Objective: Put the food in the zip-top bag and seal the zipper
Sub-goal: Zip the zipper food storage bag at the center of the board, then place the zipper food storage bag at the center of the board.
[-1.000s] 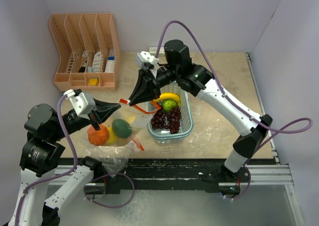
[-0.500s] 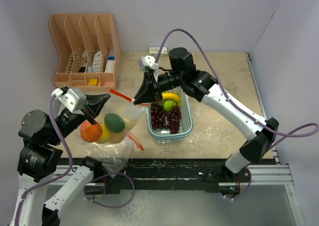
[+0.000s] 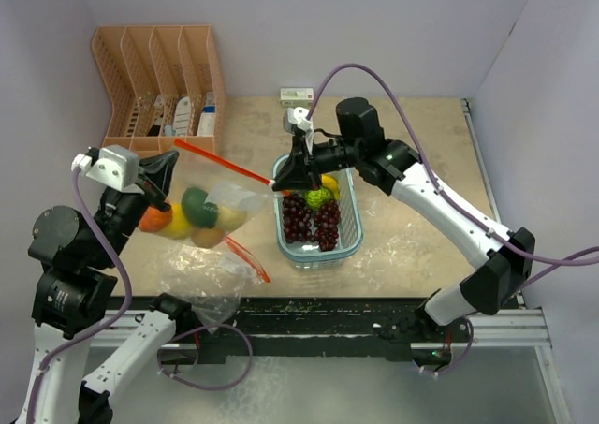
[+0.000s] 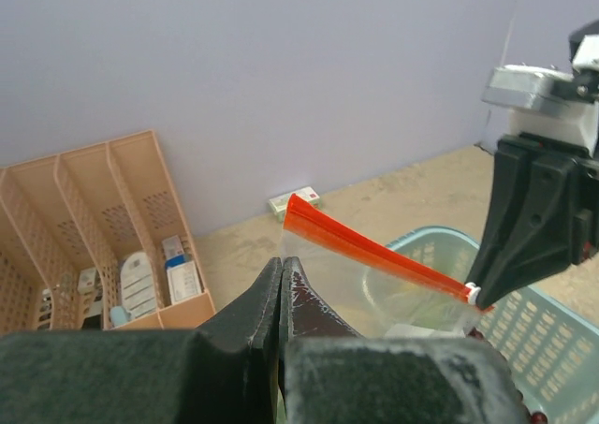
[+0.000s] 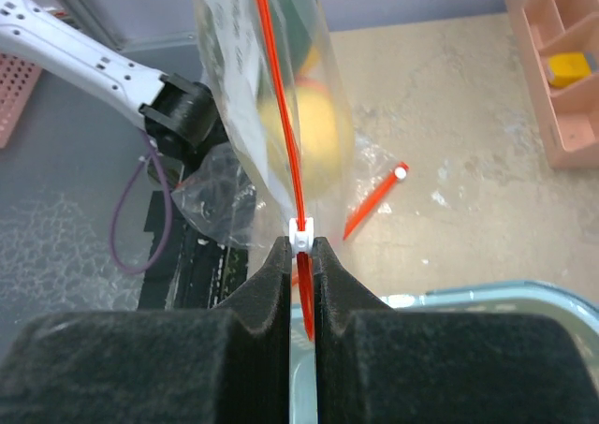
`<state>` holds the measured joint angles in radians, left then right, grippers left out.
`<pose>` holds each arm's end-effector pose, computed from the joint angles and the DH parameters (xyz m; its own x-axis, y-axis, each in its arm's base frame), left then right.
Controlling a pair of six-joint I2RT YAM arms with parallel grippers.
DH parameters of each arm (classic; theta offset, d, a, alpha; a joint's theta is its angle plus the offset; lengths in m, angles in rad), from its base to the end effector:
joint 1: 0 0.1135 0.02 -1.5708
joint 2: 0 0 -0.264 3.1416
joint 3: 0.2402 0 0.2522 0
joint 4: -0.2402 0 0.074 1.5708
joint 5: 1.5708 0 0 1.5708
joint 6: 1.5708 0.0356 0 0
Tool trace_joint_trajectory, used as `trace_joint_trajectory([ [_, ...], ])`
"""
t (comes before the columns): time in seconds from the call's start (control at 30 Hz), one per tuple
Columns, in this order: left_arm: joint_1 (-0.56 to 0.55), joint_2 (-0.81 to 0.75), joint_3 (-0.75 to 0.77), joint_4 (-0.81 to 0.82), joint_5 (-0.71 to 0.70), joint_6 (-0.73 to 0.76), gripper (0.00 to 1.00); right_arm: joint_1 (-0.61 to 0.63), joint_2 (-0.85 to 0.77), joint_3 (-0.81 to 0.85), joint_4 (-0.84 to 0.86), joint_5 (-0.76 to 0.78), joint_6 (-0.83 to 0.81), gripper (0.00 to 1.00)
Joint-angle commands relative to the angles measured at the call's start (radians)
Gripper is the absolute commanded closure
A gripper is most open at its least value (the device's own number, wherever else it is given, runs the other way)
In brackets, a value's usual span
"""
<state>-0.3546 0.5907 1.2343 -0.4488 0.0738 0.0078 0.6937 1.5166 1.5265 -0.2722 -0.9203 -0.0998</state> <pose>0.0630 -0.0261 0.4767 0.1848 -0.0601 -0.9809 0.4127 0.9106 0.0219 0.2451 0.2407 0.4148 -0.1009 -0.1624 -0.9816 -0.9931 -0.0422 0.1091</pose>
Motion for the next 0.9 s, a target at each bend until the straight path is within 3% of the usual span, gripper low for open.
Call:
trace_joint_trajectory([
  [0.0,0.004,0.018,0.078,0.153,-0.156,-0.002,1.00,-0.045,-0.042,-0.049,-0.019,0.057,-0.017,1.00],
  [0.2,0.004,0.047,0.063,0.156,-0.211,-0.008,1.00,-0.056,-0.057,-0.089,-0.012,0.198,0.012,0.96],
  [0.3,0.004,0.072,0.055,0.154,-0.220,-0.020,1.00,-0.057,-0.055,-0.063,-0.032,0.303,0.038,0.54],
  [0.37,0.005,0.099,0.049,0.143,-0.240,-0.037,1.00,-0.055,-0.078,-0.056,-0.022,0.344,0.056,0.35],
  [0.43,0.005,0.142,0.045,0.116,-0.312,-0.061,1.00,-0.055,-0.117,-0.069,0.009,0.375,0.086,0.06],
  [0.47,0.004,0.162,0.041,0.102,-0.364,-0.075,1.00,-0.054,-0.141,-0.081,0.032,0.388,0.103,0.00],
  [0.53,0.004,0.205,0.029,0.080,-0.467,-0.100,1.00,-0.054,-0.181,-0.107,0.061,0.451,0.124,0.01],
  [0.63,0.004,0.245,0.018,0.047,-0.549,-0.150,1.00,-0.051,-0.204,-0.123,0.072,0.417,0.133,0.01],
  [0.67,0.004,0.253,0.012,0.044,-0.580,-0.160,0.90,-0.047,-0.202,-0.124,0.068,0.408,0.141,0.00],
  [0.77,0.004,0.271,-0.002,0.034,-0.656,-0.182,0.14,0.014,-0.187,-0.134,0.069,0.437,0.142,0.00],
  [0.8,0.005,0.272,-0.004,0.030,-0.660,-0.186,0.00,0.051,-0.177,-0.132,0.069,0.467,0.138,0.00],
  [0.87,0.004,0.268,-0.008,0.027,-0.660,-0.192,0.01,0.131,-0.141,-0.114,0.064,0.525,0.132,0.01],
])
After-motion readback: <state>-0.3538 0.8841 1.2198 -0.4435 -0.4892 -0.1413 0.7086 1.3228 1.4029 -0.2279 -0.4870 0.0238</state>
